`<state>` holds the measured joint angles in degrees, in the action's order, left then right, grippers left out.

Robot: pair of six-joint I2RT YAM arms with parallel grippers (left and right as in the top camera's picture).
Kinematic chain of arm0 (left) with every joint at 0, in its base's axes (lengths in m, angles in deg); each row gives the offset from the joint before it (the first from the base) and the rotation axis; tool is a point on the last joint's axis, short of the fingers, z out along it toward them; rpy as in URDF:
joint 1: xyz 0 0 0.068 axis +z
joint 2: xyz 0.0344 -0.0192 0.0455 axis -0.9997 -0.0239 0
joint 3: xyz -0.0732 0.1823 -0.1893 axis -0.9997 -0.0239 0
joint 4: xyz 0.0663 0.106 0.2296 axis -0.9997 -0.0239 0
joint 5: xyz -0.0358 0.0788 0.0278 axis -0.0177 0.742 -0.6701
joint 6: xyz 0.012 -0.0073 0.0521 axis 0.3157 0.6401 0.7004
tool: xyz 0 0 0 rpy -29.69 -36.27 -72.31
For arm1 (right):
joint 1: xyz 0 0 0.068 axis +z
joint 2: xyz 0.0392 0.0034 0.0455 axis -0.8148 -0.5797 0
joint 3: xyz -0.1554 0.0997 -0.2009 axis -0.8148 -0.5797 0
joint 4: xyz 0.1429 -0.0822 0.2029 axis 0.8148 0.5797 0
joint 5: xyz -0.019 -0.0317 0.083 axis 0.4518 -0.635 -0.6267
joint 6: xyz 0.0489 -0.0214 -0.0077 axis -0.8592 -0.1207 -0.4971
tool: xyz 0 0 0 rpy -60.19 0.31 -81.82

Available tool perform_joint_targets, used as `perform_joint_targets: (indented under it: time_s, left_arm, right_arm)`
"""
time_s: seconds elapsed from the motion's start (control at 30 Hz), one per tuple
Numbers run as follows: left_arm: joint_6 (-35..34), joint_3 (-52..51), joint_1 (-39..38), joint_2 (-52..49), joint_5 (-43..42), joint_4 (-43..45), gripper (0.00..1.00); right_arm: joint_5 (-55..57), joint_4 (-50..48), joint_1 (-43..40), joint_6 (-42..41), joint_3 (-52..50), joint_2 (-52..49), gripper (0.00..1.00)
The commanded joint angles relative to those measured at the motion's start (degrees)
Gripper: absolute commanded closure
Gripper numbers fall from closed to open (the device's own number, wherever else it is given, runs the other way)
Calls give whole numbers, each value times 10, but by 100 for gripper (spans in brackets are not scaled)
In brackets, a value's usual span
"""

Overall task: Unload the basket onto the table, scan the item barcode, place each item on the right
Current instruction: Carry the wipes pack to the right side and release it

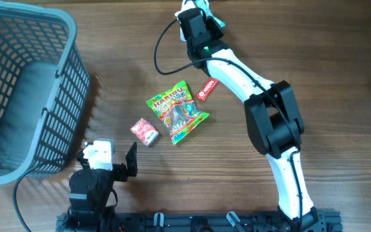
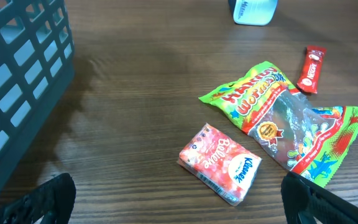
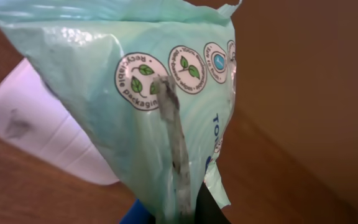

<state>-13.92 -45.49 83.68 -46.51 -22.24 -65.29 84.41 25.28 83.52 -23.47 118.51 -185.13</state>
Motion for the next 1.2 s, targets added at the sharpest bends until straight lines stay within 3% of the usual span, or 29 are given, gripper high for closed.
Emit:
perform_joint_targets:
  time_s: [0.0, 0.27, 0.43, 0.53, 0.7, 0.93, 1.17]
  left_arm:
    - [9, -5, 3, 3, 2, 2, 0]
    - [9, -5, 3, 3, 2, 2, 0]
    - [9, -5, 3, 3, 2, 2, 0]
    - [9, -5, 3, 3, 2, 2, 0]
    - [9, -5, 3, 3, 2, 2, 0]
    - [9, -5, 3, 3, 2, 2, 0]
    - [9, -5, 3, 3, 2, 2, 0]
  right_arm:
    - [-65, 40, -12, -78, 52, -9, 96]
    - [-101, 211, -17, -96, 162, -9, 96]
    - [-138, 430, -40, -216, 239, -5, 96]
    - [-147, 513, -69, -287, 247, 10, 96]
    - [-142, 636, -182, -388, 246, 23, 96]
    - [-132, 633, -382, -469, 228, 16, 96]
    - [-152, 568, -522, -433, 228, -12, 95]
